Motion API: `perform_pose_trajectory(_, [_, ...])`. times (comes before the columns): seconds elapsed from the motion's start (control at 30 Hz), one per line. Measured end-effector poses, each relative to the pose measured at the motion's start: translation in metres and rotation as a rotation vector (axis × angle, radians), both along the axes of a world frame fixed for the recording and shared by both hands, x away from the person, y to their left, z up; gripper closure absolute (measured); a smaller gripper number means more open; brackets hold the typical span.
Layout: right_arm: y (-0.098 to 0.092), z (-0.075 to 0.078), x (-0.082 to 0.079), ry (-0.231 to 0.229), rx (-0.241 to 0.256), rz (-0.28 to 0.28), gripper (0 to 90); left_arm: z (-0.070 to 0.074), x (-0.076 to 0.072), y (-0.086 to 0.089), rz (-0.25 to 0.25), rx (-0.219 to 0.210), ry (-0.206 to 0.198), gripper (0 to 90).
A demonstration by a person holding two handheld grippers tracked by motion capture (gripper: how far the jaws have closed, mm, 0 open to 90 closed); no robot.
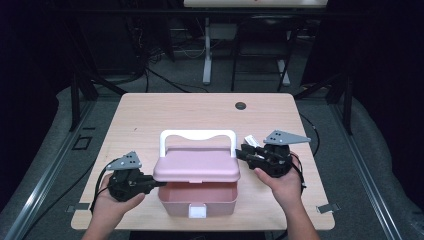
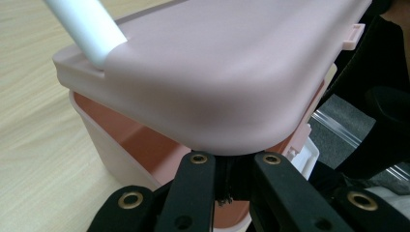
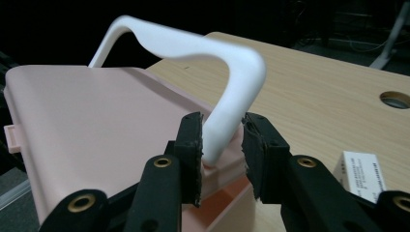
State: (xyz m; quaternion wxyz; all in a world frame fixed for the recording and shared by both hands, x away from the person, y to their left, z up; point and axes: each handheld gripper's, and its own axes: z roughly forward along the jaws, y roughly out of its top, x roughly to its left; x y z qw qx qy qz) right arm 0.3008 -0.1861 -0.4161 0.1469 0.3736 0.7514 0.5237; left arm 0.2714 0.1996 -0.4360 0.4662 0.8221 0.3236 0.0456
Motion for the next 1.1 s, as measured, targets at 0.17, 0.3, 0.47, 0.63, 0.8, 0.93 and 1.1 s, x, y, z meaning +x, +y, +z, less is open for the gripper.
perform_pose_trajectory(0.17, [-0.006, -0.001, -0.004, -0.004, 0.002, -0.027, 70.4, 0.006, 0.004, 0.001, 0.0, -0.018, -0.014, 89.6])
perform_pose_trajectory(0.3, [-0.011, -0.003, -0.007, 0.003, -0.002, -0.048, 71.0, 0.011, 0.008, 0.002, 0.007, -0.025, -0.034, 89.6])
perform_pose_trajectory(0.47, [-0.013, -0.009, -0.01, 0.022, -0.024, -0.063, 71.0, 0.016, 0.011, 0.001, 0.016, -0.038, -0.047, 89.6])
perform_pose_trajectory(0.63, [-0.007, -0.018, -0.014, 0.046, -0.05, -0.057, 71.9, 0.02, 0.016, 0.002, 0.019, -0.048, -0.063, 89.6])
perform_pose_trajectory(0.8, [0.003, -0.027, -0.017, 0.052, -0.1, -0.041, 79.2, 0.023, 0.019, 0.002, 0.025, -0.056, -0.081, 89.6])
perform_pose_trajectory(0.93, [0.012, -0.032, -0.021, 0.046, -0.144, -0.013, 87.4, 0.023, 0.021, 0.002, 0.032, -0.069, -0.084, 89.6])
perform_pose_trajectory(1.1, [0.027, -0.04, -0.032, 0.04, -0.155, 0.036, 89.6, 0.023, 0.022, 0.002, 0.035, -0.077, -0.087, 89.7])
